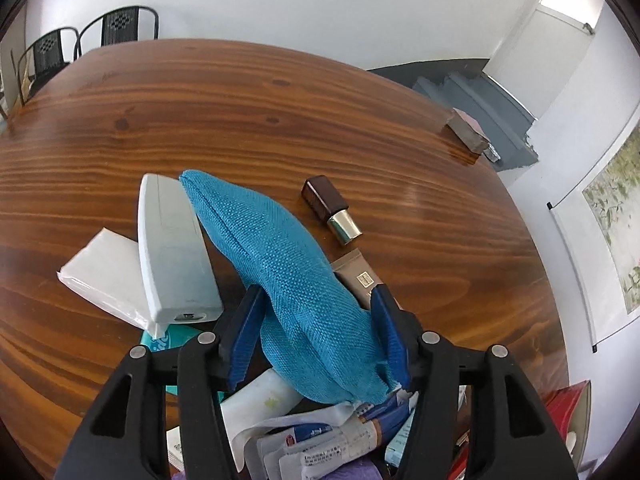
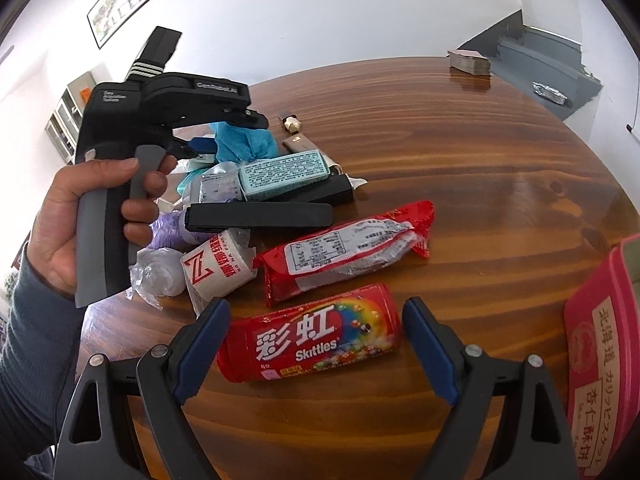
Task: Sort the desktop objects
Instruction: 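Lift the blue towel with the left gripper while the right gripper grasps the Skittles tube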
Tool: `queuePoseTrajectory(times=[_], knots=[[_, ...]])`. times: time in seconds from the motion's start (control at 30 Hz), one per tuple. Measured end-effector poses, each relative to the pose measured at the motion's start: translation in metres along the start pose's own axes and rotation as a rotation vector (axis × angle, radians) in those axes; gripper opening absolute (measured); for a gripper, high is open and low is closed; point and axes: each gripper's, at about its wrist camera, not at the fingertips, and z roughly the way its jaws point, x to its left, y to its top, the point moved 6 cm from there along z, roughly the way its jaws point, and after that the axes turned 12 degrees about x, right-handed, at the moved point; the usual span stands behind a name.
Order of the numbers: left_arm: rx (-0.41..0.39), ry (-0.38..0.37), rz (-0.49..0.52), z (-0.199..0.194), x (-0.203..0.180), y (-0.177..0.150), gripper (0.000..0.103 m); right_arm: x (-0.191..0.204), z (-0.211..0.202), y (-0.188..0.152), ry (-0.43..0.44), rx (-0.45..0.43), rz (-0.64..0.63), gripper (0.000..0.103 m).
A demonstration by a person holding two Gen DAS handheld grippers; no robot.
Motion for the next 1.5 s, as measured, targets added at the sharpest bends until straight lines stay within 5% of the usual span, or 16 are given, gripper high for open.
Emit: queuePoseTrajectory(times=[0.13,0.27,0.37,0.8,1.2,1.27,1.43,1.5], knots=[[0.024,-0.012,-0.017,0.011,0.005,0.002,0.061,0.001,0.002,-0.001,0.016,0.008,-0.003,0.09],[0.004,-0.007,0.008,0.008,0.001,0.002,0.03,0.002,0.003,-0.002,0.008,0.008,-0.003,0.09],[-0.018,-0.015,0.029,-0.001,-0.005,0.001,0.021,0.003,0.003,-0.002,0.009,0.011,-0.007,0.09],[-0.236,-0.067,0.139,-0.089,-0.039,-0.004,0.02,0.017,-0.005,-0.021,-0.029,0.028,-0.107,0.091],[-0.273,-0.161,0.191,-0.124,-0.06,-0.019,0.02,0.014,-0.007,-0.037,-0.137,0.061,-0.064,0.091],[-0.275,-0.172,0.195,-0.128,-0.062,-0.021,0.02,0.011,-0.009,-0.041,-0.156,0.065,-0.047,0.086],[-0.28,-0.193,0.207,-0.136,-0.065,-0.029,0.02,0.011,-0.012,-0.045,-0.249,0.057,-0.054,0.042],[-0.283,-0.202,0.208,-0.14,-0.066,-0.031,0.02,0.013,-0.013,-0.046,-0.248,0.053,-0.045,0.037]])
